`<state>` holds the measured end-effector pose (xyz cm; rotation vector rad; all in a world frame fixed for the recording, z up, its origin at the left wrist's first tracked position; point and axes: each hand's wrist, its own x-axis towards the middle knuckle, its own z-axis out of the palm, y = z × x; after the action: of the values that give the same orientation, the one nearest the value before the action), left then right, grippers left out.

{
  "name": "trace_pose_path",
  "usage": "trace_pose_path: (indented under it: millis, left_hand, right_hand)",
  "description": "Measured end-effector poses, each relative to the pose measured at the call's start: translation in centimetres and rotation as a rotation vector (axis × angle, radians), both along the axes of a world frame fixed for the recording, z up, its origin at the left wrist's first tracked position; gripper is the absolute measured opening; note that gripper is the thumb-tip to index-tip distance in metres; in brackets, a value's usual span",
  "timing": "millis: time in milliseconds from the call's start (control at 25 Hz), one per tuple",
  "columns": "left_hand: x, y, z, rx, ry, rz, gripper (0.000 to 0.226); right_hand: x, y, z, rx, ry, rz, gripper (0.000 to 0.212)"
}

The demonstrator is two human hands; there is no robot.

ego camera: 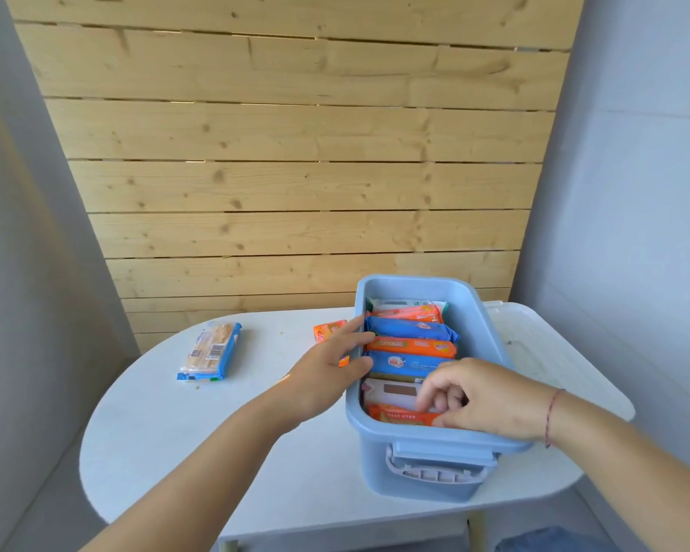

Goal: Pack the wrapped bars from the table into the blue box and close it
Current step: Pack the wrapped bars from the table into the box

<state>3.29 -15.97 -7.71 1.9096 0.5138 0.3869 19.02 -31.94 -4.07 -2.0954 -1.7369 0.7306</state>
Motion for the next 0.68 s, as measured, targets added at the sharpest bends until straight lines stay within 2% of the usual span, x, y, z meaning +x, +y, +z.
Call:
trace_pose_path:
  millis: [80, 120, 160, 240, 280, 360, 440, 560, 680]
  left_hand:
    - [-0.3, 1.3, -0.6, -0.137, -0.151, 0.072, 0.028]
    - [-0.8, 2.4, -1.1, -0.114, -0.201, 0.233, 0.026]
    - [-1.4, 4.2, -2.0, -0.012, -0.191, 0.462, 0.026]
    - [-3.4, 8.4, -4.1, 0.241, 0.029, 0.866, 0.032]
    - [-4.4, 10.9, -5.2, 0.315, 0.201, 0.960, 0.042]
    - [-5.9, 13.8, -7.4, 0.303, 0.560, 0.973, 0.069]
    - [-5.9, 15.5, -9.2, 0.291, 0.730, 0.941, 0.081]
    - [-5.6, 16.8, -10.7, 0.340, 0.751, 0.995, 0.070]
    - [-5.8, 17.0, -10.3, 0.282, 0.569, 1.071, 0.059]
  right_hand:
    - [-0.5, 0.6, -0.3, -0.039, -0.071, 0.001, 0.026]
    - [-0.6, 0.7, -0.1, -0.067, -0.109, 0.005, 0.025]
    - [-0.8, 1.1, 0.3, -0.078, -0.130, 0.007, 0.022]
    - [-1.3, 1.8, 1.2, 0.019, -0.113, -0.036, 0.013]
    - [-1.6, 3.1, 1.7, 0.121, -0.088, -0.063, 0.008]
    - [-3.0, 4.8, 2.4, 0.292, -0.049, -0.085, 0.005]
    - [-4.3, 7.0, 2.5, 0.354, -0.074, -0.039, 0.002]
    - [-5.1, 9.2, 1.9, 0.344, -0.109, 0.002, 0.002]
    - [-4.7, 9.7, 1.2, 0.306, -0.076, 0.004, 0.003]
